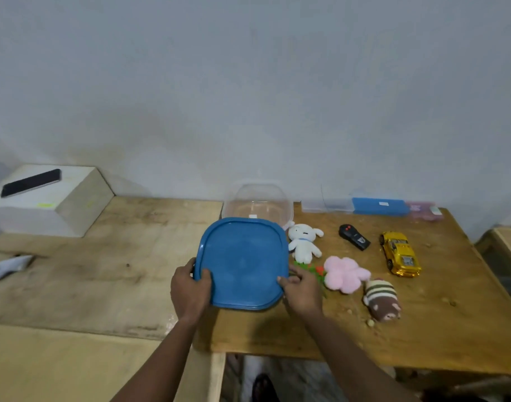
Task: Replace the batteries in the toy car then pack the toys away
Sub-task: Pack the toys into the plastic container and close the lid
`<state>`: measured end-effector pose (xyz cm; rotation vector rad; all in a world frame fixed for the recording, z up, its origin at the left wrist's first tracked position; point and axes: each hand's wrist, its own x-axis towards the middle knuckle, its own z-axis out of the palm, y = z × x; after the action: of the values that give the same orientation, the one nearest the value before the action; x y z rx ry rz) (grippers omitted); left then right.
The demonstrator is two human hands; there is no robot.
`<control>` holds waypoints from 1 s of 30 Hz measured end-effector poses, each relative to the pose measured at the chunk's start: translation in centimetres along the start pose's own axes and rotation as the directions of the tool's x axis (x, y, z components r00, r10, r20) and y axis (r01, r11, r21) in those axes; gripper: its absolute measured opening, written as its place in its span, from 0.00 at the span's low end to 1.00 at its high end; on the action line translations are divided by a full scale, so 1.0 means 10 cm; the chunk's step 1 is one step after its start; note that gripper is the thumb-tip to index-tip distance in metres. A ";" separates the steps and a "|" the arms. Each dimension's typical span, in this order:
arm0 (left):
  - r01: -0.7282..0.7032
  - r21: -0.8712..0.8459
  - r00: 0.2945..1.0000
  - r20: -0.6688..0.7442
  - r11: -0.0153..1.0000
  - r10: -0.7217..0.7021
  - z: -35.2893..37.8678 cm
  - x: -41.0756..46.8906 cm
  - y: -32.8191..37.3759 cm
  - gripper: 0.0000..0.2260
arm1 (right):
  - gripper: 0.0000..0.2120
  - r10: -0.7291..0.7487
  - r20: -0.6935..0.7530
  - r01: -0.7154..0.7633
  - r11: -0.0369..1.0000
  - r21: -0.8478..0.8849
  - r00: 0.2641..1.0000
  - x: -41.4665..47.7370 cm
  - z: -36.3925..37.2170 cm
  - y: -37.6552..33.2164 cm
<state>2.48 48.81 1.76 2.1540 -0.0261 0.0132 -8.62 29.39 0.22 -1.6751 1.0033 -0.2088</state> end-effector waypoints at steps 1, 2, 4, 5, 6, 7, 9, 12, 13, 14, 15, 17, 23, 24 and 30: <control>0.000 0.013 1.000 0.012 1.000 0.000 -0.06 -0.11 -0.06 0.12 | 0.20 -0.008 0.002 0.008 1.000 -0.026 1.000 -0.08 0.03 0.09; -0.009 0.042 0.999 0.033 0.999 0.008 -0.11 -0.19 -0.14 0.12 | 0.19 -0.019 0.006 0.020 0.998 -0.059 1.000 -0.14 0.06 0.18; -0.017 0.115 0.993 0.115 0.993 0.003 -0.15 -0.31 -0.37 0.13 | 0.19 -0.027 0.022 0.030 0.992 -0.120 0.999 -0.26 0.11 0.31; -0.006 0.154 0.984 0.175 0.988 -0.021 -0.16 -0.34 -0.47 0.16 | 0.19 -0.022 0.034 0.027 0.989 -0.144 0.999 -0.31 0.14 0.35; 0.006 0.194 0.973 0.225 0.981 -0.051 -0.16 -0.35 -0.57 0.19 | 0.20 -0.014 0.047 0.022 0.985 -0.172 0.999 -0.33 0.16 0.38; 0.026 0.245 0.964 0.249 0.969 -0.089 -0.15 -0.36 -0.64 0.23 | 0.21 0.000 0.061 0.013 0.978 -0.207 0.998 -0.33 0.18 0.39; 0.056 0.329 0.950 0.272 0.943 -0.152 -0.11 -0.34 -0.71 0.30 | 0.22 0.022 0.085 0.001 0.964 -0.267 0.996 -0.32 0.23 0.38; 0.061 0.357 0.931 0.316 0.932 -0.182 -0.03 -0.25 -0.74 0.28 | 0.17 0.016 0.135 0.033 0.936 -0.351 0.991 -0.25 0.27 0.32; 0.061 0.365 0.925 0.328 0.929 -0.189 -0.01 -0.21 -0.73 0.29 | 0.14 0.008 0.150 0.051 0.920 -0.389 0.989 -0.22 0.28 0.31; 0.061 0.376 0.923 0.331 0.925 -0.195 0.03 -0.17 -0.76 0.30 | 0.10 0.015 0.163 0.057 0.902 -0.427 0.986 -0.18 0.29 0.30; 0.066 0.395 0.923 0.324 0.916 -0.206 0.05 -0.14 -0.75 0.31 | 0.07 0.031 0.167 0.052 0.884 -0.465 0.985 -0.17 0.31 0.29; 0.083 0.415 0.941 0.266 0.906 -0.208 0.12 -0.13 -0.69 0.32 | 0.08 0.015 0.166 0.073 0.859 -0.507 0.986 -0.12 0.35 0.28; -0.115 0.296 0.981 0.184 0.948 0.062 0.53 -0.08 -0.34 0.22 | 0.16 -0.222 0.136 0.260 0.850 -0.458 0.966 0.12 0.25 -0.14; -0.167 0.269 0.972 0.208 0.949 0.113 0.66 -0.06 -0.28 0.20 | 0.15 -0.231 0.114 0.258 0.857 -0.447 0.966 0.19 0.18 -0.21; -0.329 0.125 0.882 0.394 0.936 0.257 1.31 0.04 0.44 0.15 | 0.16 -0.212 -0.050 0.155 0.835 -0.528 0.976 0.61 -0.40 -0.28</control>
<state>2.77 35.44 -1.82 2.2931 -0.5979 -0.2273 -5.73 22.32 1.99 -2.2864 1.0358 -0.1596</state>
